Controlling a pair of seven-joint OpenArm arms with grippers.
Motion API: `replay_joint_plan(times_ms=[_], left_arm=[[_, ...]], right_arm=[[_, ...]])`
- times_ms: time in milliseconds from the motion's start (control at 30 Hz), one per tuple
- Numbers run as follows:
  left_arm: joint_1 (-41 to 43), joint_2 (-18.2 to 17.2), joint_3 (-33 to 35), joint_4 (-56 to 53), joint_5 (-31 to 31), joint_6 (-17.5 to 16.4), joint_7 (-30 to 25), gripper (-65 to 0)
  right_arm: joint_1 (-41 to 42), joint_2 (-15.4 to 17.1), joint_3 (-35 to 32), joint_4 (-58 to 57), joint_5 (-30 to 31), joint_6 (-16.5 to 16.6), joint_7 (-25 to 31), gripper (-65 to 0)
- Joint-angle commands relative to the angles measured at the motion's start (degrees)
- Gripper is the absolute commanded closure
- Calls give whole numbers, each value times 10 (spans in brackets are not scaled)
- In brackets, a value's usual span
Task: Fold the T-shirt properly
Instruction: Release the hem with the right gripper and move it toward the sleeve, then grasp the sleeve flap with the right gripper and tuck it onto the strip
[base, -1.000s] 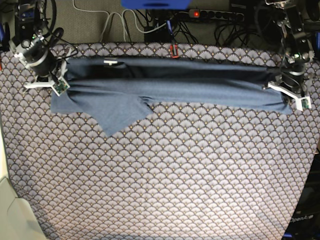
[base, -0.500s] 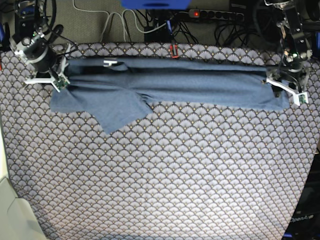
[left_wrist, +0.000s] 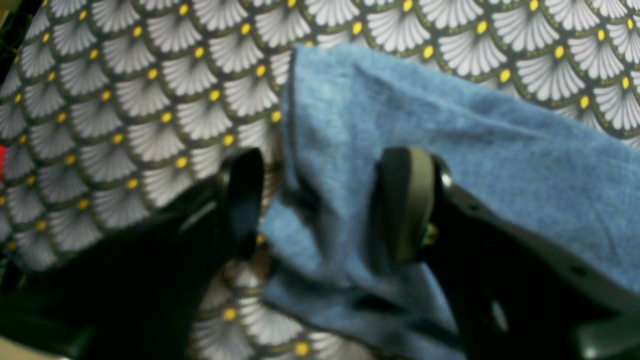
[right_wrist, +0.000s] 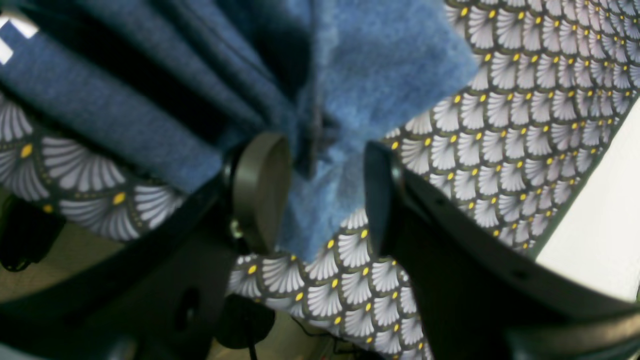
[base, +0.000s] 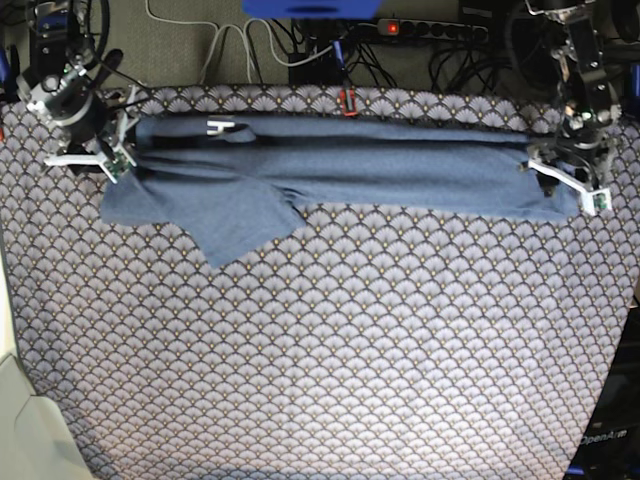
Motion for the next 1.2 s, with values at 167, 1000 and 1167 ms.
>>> replay_joint_plan(times_ms=[167, 1000, 1167], left_arm=[[-2, -6, 3, 8, -3, -1, -9, -366], [-1, -6, 3, 7, 0, 0, -7, -363], [1, -6, 3, 7, 1, 0, -7, -363]], right_arm=[[1, 32, 21, 12, 3, -4, 8, -284], [303, -88, -105, -58, 3, 40, -140, -285], [345, -107, -106, -169, 3, 40, -137, -285]])
